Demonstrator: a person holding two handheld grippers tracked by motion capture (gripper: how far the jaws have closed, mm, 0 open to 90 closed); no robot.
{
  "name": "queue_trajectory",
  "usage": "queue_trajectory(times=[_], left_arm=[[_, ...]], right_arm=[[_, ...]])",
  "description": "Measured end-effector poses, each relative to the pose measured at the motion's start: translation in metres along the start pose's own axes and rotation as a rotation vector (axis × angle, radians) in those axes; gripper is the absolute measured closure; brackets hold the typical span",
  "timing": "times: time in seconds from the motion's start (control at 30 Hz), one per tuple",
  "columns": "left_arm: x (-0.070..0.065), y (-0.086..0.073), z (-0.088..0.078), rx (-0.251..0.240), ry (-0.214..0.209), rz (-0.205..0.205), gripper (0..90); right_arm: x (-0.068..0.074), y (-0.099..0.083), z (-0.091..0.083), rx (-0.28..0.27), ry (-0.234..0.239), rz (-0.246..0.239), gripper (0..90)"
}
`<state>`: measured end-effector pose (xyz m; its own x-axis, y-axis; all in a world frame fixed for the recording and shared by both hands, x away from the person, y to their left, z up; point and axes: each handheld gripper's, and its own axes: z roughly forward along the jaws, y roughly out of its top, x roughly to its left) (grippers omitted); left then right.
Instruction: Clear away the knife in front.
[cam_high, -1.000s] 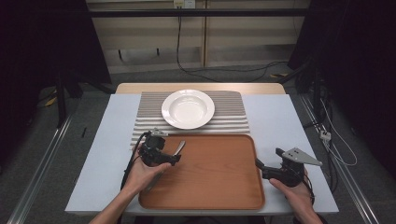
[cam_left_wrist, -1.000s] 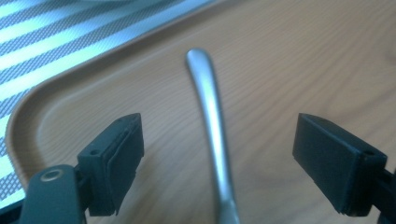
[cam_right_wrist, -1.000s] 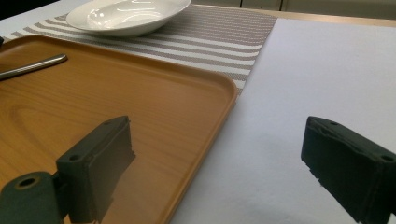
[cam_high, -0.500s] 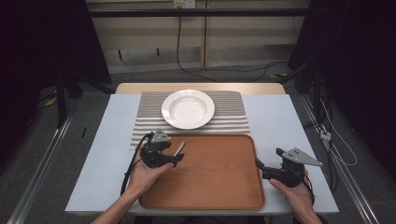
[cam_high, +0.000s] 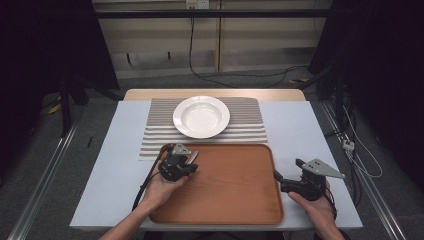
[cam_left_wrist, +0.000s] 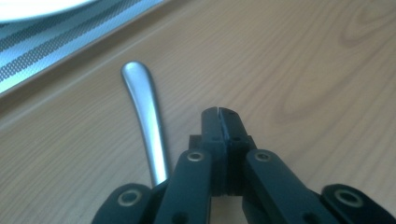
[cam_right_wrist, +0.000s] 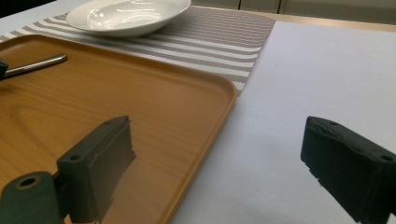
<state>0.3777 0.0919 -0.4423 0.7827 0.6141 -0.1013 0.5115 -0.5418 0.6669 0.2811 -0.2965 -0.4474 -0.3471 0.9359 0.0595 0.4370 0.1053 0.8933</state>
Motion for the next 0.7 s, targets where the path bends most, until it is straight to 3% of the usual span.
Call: queue_trajectory(times=[0.13,0.53,0.7], left_arm=[[-0.0012,0.0006,0.0068,0.027,0.024,0.010,90.0],[0.0050,-0.0009,0.0083,0.011,0.041,0.012,90.0],[0.0081,-0.0017,0.0082,0.004,0.055,0.047,90.0]], right_arm=[[-0.0003,0.0002,0.0004,0.001,0.000,0.003,8.8],[-0.0001,0.0002,0.0001,0.000,0.001,0.002,8.8],[0.0000,0.0003,0.0007,0.002,0.001,0.004,8.7]])
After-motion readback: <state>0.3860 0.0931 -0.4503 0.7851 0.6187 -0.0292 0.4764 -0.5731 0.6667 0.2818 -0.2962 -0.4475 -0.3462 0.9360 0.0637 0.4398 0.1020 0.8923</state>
